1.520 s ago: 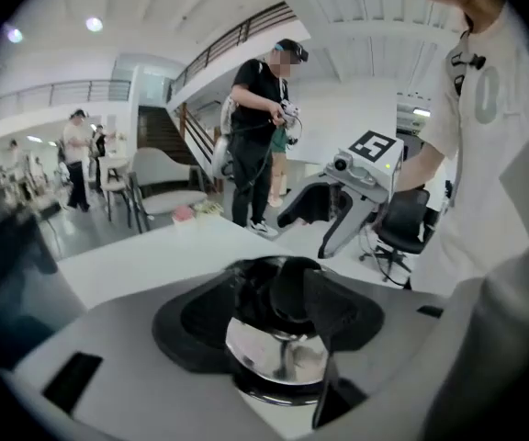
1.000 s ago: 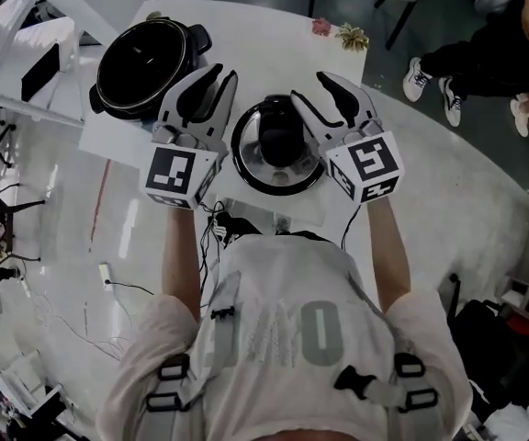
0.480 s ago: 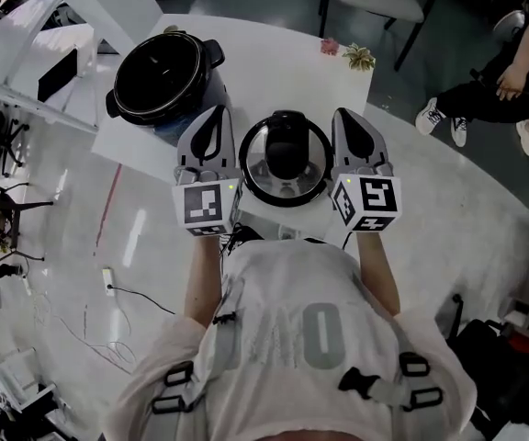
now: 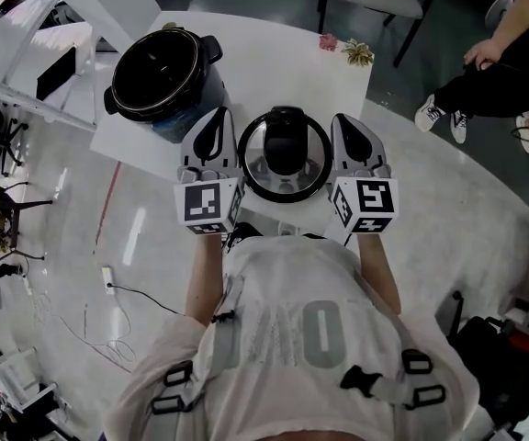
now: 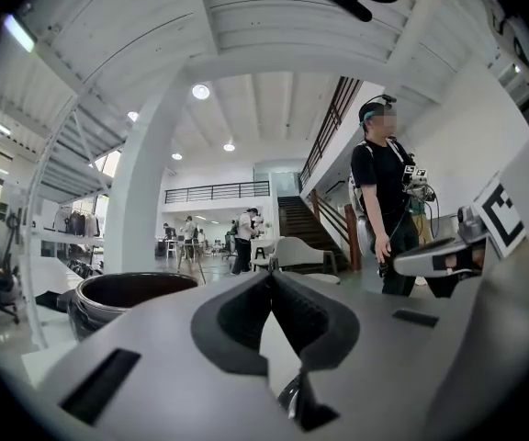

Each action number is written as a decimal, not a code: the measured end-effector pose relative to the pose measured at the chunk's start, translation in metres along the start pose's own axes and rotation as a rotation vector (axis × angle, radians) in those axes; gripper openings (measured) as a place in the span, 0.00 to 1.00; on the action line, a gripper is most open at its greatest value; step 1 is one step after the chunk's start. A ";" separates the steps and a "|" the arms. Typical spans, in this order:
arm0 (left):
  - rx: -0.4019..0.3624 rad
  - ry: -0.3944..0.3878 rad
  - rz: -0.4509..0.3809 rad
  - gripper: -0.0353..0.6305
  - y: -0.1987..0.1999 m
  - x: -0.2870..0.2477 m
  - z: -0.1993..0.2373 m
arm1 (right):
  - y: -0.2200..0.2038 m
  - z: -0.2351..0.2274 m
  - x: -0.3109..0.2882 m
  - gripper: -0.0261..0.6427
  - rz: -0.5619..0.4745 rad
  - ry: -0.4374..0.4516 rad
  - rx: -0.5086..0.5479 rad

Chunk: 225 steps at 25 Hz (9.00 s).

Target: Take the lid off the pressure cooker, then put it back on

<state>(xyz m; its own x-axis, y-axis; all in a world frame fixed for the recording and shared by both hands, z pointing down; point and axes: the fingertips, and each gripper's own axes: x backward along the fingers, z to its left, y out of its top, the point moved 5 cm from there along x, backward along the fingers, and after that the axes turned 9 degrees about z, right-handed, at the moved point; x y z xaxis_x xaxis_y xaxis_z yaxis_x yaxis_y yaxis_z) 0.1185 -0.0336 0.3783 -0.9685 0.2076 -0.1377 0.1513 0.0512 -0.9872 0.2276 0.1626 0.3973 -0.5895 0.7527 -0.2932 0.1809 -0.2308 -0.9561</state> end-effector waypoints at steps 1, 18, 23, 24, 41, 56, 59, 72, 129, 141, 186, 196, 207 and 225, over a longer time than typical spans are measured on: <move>0.003 0.004 0.003 0.08 0.000 -0.001 0.000 | -0.001 0.000 0.000 0.05 0.004 -0.001 0.001; -0.086 -0.091 0.039 0.08 -0.004 -0.010 0.001 | -0.007 0.001 -0.002 0.06 0.037 0.054 0.037; -0.167 -0.255 0.059 0.15 -0.011 -0.011 -0.009 | -0.011 0.007 -0.007 0.21 0.074 0.159 0.066; -0.200 -0.305 0.065 0.24 -0.014 -0.012 -0.013 | -0.012 0.010 -0.008 0.25 0.082 0.183 0.085; -0.619 -0.830 0.466 0.60 -0.128 -0.045 -0.070 | -0.091 0.049 -0.042 0.58 0.423 0.599 0.568; -0.599 -1.006 0.573 0.48 -0.159 -0.059 -0.084 | -0.134 0.046 -0.071 0.47 0.550 0.713 0.575; -0.592 -1.019 0.571 0.47 -0.160 -0.060 -0.084 | -0.137 0.047 -0.072 0.45 0.555 0.726 0.559; -0.579 -1.028 0.576 0.47 -0.160 -0.060 -0.084 | -0.139 0.049 -0.074 0.44 0.546 0.751 0.548; -0.874 -0.834 0.419 0.43 0.087 -0.079 0.242 | 0.175 0.248 -0.223 0.42 0.110 0.586 0.536; -0.852 -0.905 0.449 0.43 0.053 -0.097 0.260 | 0.151 0.258 -0.251 0.42 0.189 0.566 0.488; -0.584 -0.938 0.436 0.44 0.033 -0.106 0.260 | 0.136 0.250 -0.261 0.42 0.327 0.613 0.510; -0.511 -0.978 0.417 0.44 0.032 -0.108 0.263 | 0.138 0.249 -0.265 0.42 0.362 0.665 0.517; -0.489 -0.978 0.447 0.44 0.039 -0.108 0.267 | 0.145 0.248 -0.268 0.43 0.329 0.782 0.479; -0.542 -0.924 0.432 0.44 0.035 -0.107 0.260 | 0.137 0.245 -0.270 0.43 0.318 0.793 0.524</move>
<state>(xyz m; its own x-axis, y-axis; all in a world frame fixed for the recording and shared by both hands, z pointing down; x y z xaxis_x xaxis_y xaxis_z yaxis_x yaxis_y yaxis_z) 0.1756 -0.3079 0.3372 -0.5567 -0.4722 -0.6834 0.3542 0.6092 -0.7095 0.2183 -0.2236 0.3454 0.1559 0.7582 -0.6331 -0.2434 -0.5917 -0.7686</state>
